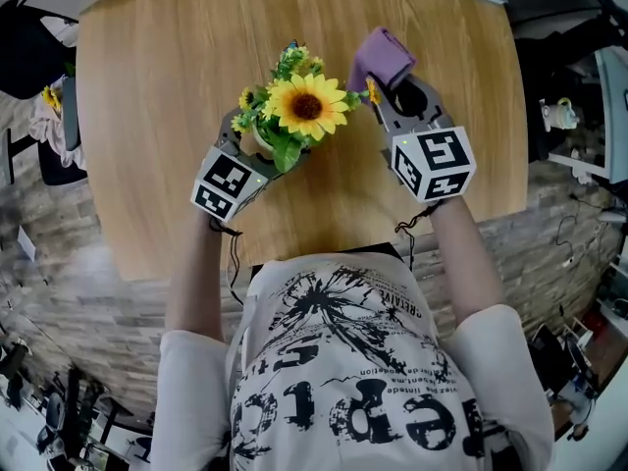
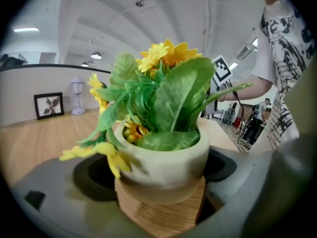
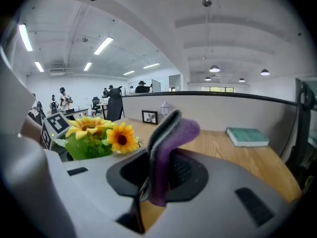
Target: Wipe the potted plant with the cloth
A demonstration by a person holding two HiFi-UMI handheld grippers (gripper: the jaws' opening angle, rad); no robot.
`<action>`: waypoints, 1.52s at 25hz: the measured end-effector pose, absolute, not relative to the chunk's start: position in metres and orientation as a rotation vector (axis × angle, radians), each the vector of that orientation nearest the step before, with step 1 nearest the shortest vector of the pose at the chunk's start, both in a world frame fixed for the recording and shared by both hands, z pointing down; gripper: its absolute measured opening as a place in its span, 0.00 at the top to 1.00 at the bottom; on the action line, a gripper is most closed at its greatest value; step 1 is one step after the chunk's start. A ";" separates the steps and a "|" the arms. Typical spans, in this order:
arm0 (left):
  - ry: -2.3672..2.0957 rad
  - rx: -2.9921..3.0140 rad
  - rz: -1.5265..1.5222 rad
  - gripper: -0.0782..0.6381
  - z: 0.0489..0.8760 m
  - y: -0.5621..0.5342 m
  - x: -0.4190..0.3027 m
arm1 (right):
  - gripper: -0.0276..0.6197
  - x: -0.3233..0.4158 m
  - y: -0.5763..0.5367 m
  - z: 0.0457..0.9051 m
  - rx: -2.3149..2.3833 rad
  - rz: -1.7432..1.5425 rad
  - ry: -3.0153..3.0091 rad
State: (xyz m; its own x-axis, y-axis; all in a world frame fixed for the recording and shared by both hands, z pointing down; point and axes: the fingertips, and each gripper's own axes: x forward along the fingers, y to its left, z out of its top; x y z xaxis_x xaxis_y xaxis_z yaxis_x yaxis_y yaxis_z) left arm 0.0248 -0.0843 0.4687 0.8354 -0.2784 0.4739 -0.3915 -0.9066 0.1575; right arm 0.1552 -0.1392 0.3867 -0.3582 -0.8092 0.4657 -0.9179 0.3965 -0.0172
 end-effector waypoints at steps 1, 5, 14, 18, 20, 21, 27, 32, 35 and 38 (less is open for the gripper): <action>-0.497 2.764 0.671 0.18 0.477 -0.084 0.025 | 0.83 0.154 -0.142 0.390 1.489 0.366 -2.270; -0.437 2.774 0.740 0.18 0.500 -0.085 0.024 | 0.83 0.151 -0.149 0.396 1.498 0.300 -2.258; -0.305 2.846 0.824 0.18 0.520 -0.091 0.024 | 0.83 0.146 -0.153 0.409 1.487 0.316 -2.246; -0.249 2.877 0.883 0.17 0.523 -0.097 0.024 | 0.83 0.143 -0.154 0.414 1.472 0.325 -2.228; -0.254 2.863 0.864 0.17 0.519 -0.100 0.024 | 0.83 0.140 -0.153 0.412 1.465 0.320 -2.226; -0.264 2.851 0.845 0.16 0.517 -0.102 0.025 | 0.83 0.139 -0.153 0.410 1.464 0.318 -2.226; -0.336 2.792 0.790 0.07 0.514 -0.105 0.023 | 0.83 0.136 -0.151 0.401 1.485 0.297 -2.227; -0.466 2.788 0.691 0.07 0.487 -0.111 0.013 | 0.83 0.135 -0.148 0.386 1.497 0.262 -2.237; -0.565 2.824 0.630 0.10 0.459 -0.115 0.005 | 0.83 0.134 -0.146 0.376 1.504 0.228 -2.250; -0.628 2.853 0.567 0.20 0.423 -0.114 -0.003 | 0.83 0.132 -0.146 0.360 1.525 0.195 -2.261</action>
